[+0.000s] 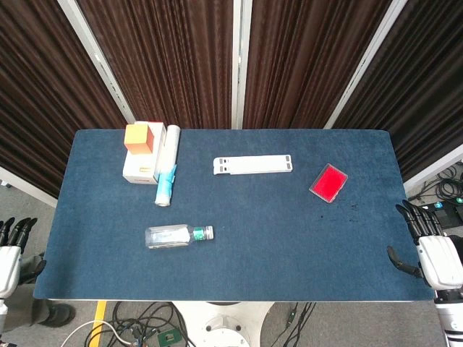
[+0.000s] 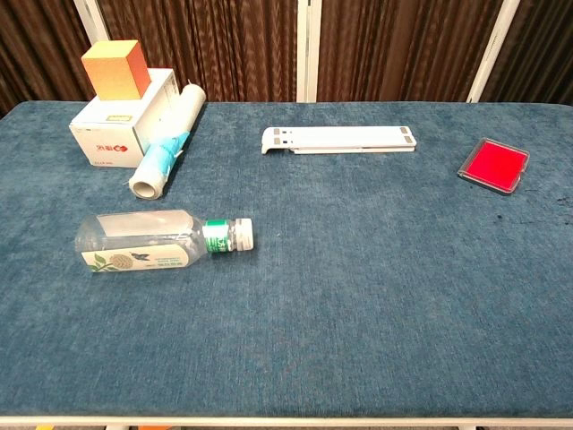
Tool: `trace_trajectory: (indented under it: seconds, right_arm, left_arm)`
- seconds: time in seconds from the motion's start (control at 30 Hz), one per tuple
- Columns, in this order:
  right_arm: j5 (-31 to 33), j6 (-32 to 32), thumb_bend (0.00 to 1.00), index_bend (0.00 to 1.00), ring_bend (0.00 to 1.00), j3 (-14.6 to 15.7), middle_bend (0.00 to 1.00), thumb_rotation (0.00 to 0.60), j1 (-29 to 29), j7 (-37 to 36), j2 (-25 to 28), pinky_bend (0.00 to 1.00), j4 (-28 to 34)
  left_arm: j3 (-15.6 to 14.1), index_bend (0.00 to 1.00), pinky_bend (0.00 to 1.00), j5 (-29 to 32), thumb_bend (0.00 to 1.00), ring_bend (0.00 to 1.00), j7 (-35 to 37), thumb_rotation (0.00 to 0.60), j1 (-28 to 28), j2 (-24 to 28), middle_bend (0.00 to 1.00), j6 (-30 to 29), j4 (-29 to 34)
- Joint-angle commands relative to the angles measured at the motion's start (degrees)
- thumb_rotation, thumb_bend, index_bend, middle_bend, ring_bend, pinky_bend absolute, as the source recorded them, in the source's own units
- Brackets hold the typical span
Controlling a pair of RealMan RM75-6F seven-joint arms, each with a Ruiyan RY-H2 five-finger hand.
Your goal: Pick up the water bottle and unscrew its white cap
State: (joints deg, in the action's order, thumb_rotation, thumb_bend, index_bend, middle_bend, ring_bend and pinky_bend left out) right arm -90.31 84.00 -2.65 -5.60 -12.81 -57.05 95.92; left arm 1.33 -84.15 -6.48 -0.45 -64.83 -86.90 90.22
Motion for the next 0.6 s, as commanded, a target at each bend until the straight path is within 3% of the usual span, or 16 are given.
trace_trajectory:
  seconds: [0.03, 0.4, 0.6]
  right_arm:
    - [0.09, -0.25, 0.33, 0.00, 0.00, -0.12, 0.00, 0.600, -0.25, -0.10, -0.16, 0.00, -0.13]
    - [-0.03, 0.59, 0.33, 0.00, 0.00, -0.54, 0.00, 0.600, -0.42, -1.42, 0.19, 0.00, -1.26]
    - [-0.38, 0.11, 0.33, 0.00, 0.00, -1.47, 0.00, 0.600, -1.73, -1.54, 0.87, 0.00, -1.72]
  left_arm:
    - [-0.03, 0.11, 0.00, 0.06, 0.21, 0.02, -0.12, 0.600, -0.01, 0.02, 0.10, 0.05, 0.09]
    - [0.52, 0.11, 0.00, -1.09, 0.21, 0.01, -0.46, 0.600, -0.93, 0.31, 0.10, -0.14, 1.34]
    - [1.59, 0.11, 0.00, -4.68, 0.21, 0.01, 1.59, 0.600, -6.01, 1.34, 0.10, 4.33, 3.56]
